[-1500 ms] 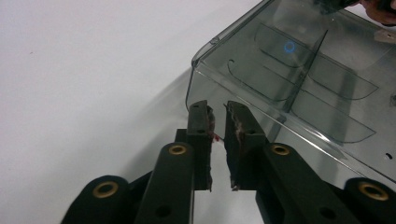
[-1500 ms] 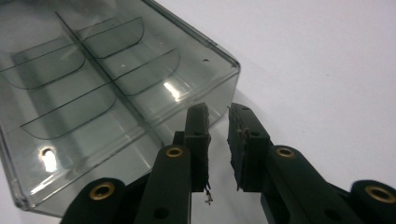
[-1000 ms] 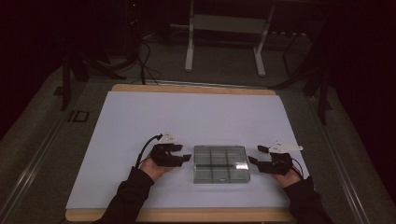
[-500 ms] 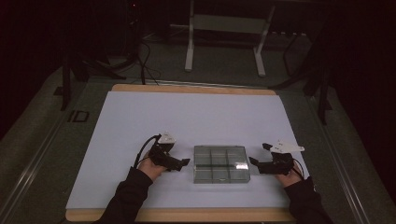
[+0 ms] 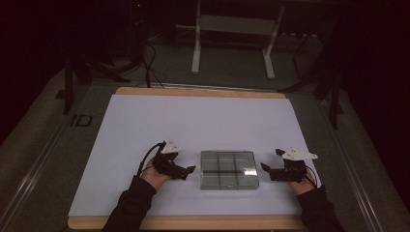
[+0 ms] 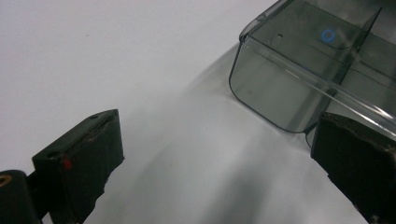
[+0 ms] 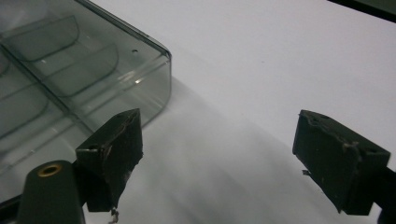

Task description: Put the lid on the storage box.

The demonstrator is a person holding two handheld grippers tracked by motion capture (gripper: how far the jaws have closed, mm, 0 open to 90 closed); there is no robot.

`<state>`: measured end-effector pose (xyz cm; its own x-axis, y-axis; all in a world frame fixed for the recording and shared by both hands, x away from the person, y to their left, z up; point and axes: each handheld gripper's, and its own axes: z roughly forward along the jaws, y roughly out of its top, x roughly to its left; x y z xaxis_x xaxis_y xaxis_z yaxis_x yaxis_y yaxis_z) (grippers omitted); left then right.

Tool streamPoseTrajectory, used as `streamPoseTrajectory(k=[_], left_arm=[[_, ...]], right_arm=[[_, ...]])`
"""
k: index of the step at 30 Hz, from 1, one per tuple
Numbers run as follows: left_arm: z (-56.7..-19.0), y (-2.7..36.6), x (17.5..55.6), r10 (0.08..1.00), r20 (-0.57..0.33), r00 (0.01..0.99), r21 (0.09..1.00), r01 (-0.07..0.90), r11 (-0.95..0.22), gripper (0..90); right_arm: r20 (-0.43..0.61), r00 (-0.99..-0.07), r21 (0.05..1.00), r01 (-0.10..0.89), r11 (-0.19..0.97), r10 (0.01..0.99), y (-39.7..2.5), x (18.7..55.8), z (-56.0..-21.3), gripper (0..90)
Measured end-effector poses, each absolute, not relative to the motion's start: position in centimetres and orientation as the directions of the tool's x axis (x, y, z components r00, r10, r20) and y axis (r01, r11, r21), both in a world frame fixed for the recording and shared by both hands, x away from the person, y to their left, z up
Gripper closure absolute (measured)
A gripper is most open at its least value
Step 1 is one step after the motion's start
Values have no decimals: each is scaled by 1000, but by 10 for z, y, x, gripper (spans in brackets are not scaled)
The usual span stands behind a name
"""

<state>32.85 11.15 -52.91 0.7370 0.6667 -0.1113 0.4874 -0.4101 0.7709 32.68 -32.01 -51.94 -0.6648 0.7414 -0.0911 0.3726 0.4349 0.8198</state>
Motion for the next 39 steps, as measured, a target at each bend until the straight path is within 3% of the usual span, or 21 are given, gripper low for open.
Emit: streamPoseTrajectory(k=[39], left_arm=[[-537,138,312,701,-111,705,759,516,-398,30]], right_arm=[[-92,-597,790,444,423,797,-347,320,-533,158]])
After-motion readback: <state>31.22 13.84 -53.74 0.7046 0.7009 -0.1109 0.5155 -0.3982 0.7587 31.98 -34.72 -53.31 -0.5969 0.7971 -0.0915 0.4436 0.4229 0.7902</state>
